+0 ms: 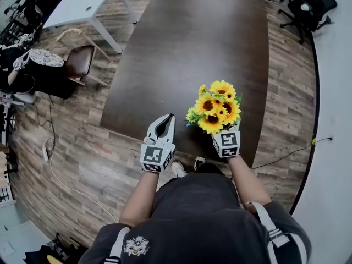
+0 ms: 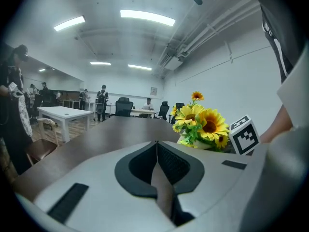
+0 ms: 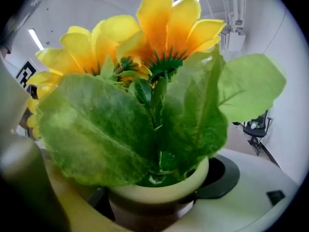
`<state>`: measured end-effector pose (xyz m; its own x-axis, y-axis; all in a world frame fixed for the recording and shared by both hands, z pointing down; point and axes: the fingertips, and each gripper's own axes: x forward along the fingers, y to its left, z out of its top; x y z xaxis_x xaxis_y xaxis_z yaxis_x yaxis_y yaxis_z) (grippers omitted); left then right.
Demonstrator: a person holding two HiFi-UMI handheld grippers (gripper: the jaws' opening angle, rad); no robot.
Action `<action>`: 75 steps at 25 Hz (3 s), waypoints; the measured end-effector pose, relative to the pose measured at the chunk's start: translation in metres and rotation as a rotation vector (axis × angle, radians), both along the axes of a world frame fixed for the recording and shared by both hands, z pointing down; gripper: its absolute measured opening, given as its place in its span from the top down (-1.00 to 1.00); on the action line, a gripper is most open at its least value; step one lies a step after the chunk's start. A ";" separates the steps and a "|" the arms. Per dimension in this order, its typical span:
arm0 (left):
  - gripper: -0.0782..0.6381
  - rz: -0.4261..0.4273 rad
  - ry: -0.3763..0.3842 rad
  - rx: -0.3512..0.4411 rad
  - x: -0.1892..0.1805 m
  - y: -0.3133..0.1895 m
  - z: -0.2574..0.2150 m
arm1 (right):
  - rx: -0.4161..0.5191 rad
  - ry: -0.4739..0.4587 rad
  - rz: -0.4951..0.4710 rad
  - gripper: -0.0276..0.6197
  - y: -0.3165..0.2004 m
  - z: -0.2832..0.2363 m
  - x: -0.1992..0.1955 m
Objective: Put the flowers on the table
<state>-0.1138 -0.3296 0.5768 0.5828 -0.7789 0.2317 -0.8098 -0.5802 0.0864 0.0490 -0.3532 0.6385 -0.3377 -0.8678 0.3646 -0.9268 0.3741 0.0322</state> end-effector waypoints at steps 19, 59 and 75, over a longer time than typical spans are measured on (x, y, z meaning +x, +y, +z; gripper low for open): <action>0.76 -0.033 -0.035 -0.058 0.007 -0.015 0.026 | -0.108 0.036 0.020 -0.73 -0.018 0.056 0.015; 0.76 -0.097 0.034 -0.014 -0.025 0.037 -0.001 | -0.062 0.083 0.083 -0.73 0.033 0.009 0.033; 0.76 -0.031 0.099 0.048 -0.021 0.071 -0.035 | 0.210 0.118 0.126 0.50 0.081 -0.112 0.016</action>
